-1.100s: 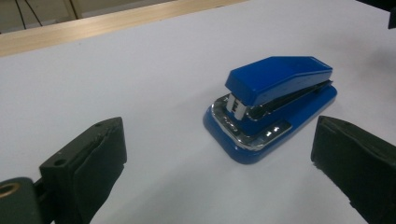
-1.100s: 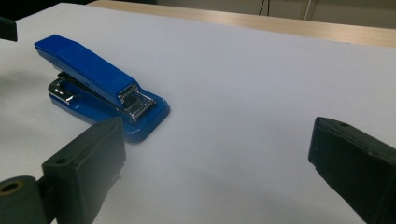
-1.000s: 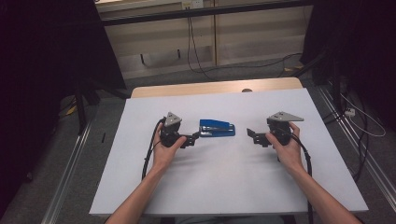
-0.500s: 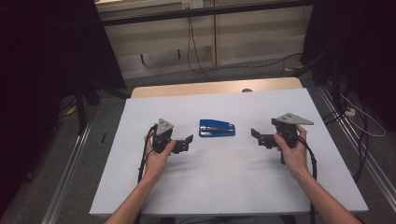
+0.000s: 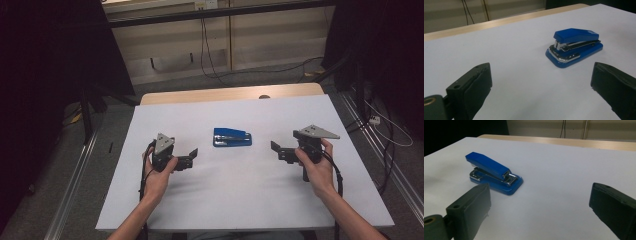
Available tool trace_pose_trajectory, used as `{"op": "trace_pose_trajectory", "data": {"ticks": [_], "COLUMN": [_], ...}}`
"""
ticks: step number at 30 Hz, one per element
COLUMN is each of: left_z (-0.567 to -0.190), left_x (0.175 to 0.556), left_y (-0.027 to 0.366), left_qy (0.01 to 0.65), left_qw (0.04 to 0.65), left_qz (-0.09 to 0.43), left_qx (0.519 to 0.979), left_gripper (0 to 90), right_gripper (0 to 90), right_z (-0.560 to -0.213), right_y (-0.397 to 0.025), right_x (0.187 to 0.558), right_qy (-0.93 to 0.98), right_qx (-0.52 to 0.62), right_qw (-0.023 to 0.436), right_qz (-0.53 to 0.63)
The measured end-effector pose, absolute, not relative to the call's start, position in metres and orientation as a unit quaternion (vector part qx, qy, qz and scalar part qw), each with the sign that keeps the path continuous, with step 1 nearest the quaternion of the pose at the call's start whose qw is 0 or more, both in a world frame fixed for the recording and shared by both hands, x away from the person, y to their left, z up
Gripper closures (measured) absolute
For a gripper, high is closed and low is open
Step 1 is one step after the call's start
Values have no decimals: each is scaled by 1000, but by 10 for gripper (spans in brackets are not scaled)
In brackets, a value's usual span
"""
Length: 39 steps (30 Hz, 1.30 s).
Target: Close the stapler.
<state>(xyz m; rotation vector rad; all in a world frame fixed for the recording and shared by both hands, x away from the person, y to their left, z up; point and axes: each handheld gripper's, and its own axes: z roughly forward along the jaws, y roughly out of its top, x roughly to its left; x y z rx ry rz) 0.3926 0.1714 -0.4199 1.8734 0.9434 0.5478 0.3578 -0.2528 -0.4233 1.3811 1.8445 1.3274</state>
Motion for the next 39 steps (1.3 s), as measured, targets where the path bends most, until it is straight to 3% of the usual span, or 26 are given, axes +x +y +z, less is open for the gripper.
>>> {"op": "trace_pose_trajectory", "data": {"ticks": [20, 26, 39], "left_z": [-418, -417, -419], "left_x": [363, 352, 333], "left_y": [198, 213, 228], "left_qy": [381, 407, 396], "left_qw": [466, 481, 471], "left_qz": [238, 248, 242], "left_qx": [762, 736, 750], "left_gripper": [37, 37, 32], "right_gripper": [43, 41, 24], "right_z": [-425, -430, -430], "right_y": [-274, -284, -296], "right_x": [317, 305, 283], "right_qy": [667, 672, 650], "right_qx": [516, 514, 526], "right_qw": [298, 312, 310], "right_qz": [448, 433, 452]}}
